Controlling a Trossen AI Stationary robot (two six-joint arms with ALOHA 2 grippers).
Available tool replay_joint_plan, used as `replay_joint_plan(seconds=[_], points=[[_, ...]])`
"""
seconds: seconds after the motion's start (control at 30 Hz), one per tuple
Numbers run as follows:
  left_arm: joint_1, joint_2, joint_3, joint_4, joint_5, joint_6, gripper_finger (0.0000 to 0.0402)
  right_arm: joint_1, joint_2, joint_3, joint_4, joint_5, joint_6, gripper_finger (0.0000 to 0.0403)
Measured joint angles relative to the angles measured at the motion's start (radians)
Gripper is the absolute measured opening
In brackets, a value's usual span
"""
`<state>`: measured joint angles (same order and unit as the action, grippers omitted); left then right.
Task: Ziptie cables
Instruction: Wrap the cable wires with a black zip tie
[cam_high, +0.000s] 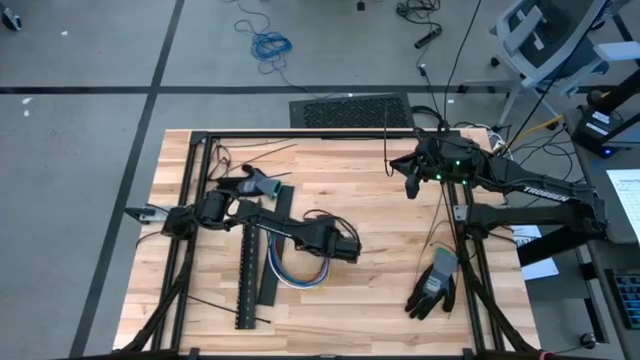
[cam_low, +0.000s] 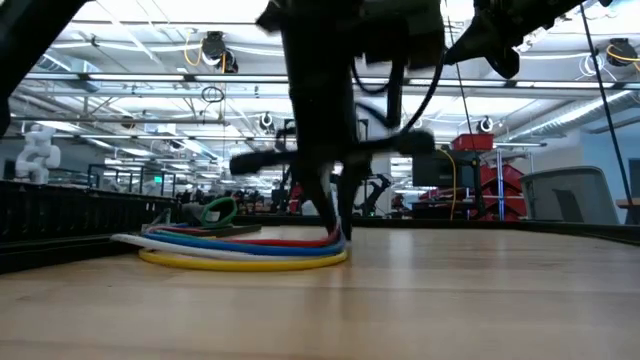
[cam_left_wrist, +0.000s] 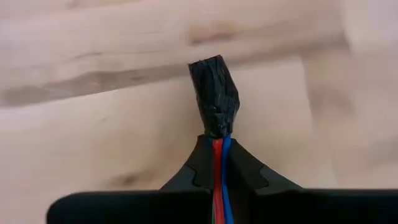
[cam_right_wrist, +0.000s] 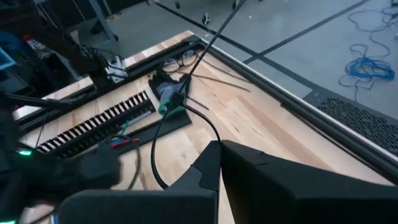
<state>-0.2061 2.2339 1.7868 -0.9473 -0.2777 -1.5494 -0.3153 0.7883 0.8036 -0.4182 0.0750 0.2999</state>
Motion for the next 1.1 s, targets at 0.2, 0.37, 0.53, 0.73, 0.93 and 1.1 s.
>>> replay_joint_plan(seconds=[0.2,0.37,0.53,0.73,0.93,1.1], points=[[-0.064,-0.155,0.089,-0.197,-0.017,0.581,0.0017,0.000,-0.002,0.000,0.001,-0.028,-0.028,0.0000],[-0.106,-0.278,0.089,-0.329,-0.152,0.979,0.0017,0.002,0.004,0.000,0.005,-0.203,0.005,0.0000],[-0.099,-0.357,0.048,-0.455,-0.274,1.438,0.0017,0.047,0.059,0.000,0.043,-0.357,0.093,0.0000],[-0.004,-0.441,-0.081,-0.329,-0.280,1.777,0.0018,0.176,0.216,0.000,0.248,-0.254,0.260,0.0000],[0.049,-0.587,-0.205,0.018,-0.063,1.820,0.0021,0.251,0.342,0.000,0.437,-0.094,0.381,0.0000],[0.046,-0.687,-0.281,0.083,-0.067,1.818,0.0022,0.285,0.368,0.000,0.458,-0.049,0.394,0.0000]])
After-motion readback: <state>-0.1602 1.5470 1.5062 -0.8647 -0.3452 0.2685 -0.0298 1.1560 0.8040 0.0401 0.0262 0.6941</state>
